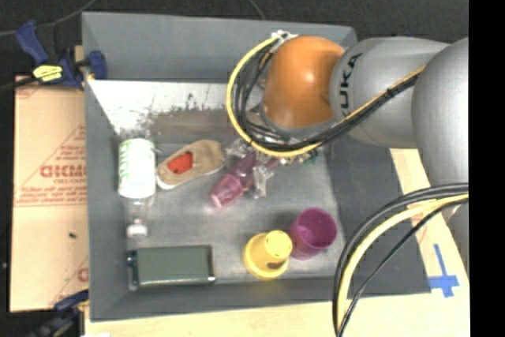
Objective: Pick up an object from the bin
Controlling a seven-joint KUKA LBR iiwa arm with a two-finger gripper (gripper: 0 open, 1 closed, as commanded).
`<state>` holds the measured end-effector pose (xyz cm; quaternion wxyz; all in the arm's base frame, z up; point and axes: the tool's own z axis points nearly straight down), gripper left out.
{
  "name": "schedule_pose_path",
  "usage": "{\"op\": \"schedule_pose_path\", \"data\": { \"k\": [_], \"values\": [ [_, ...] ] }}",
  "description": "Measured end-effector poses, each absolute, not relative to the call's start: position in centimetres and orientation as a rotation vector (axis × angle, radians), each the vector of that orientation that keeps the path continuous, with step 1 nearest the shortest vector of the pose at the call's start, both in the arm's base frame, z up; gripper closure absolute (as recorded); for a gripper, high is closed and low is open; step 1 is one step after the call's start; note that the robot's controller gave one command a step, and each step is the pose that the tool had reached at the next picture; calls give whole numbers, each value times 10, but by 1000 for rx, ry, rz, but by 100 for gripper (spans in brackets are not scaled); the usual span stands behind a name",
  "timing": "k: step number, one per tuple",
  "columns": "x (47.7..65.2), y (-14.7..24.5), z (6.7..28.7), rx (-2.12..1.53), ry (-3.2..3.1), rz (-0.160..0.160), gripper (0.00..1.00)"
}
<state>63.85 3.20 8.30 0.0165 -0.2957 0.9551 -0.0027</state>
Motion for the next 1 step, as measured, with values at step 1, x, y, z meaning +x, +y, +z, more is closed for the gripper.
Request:
{"op": "schedule_pose_path", "data": {
  "k": [1],
  "values": [
    [644, 33, 125, -978, 2942, -14, 100]
  ]
}}
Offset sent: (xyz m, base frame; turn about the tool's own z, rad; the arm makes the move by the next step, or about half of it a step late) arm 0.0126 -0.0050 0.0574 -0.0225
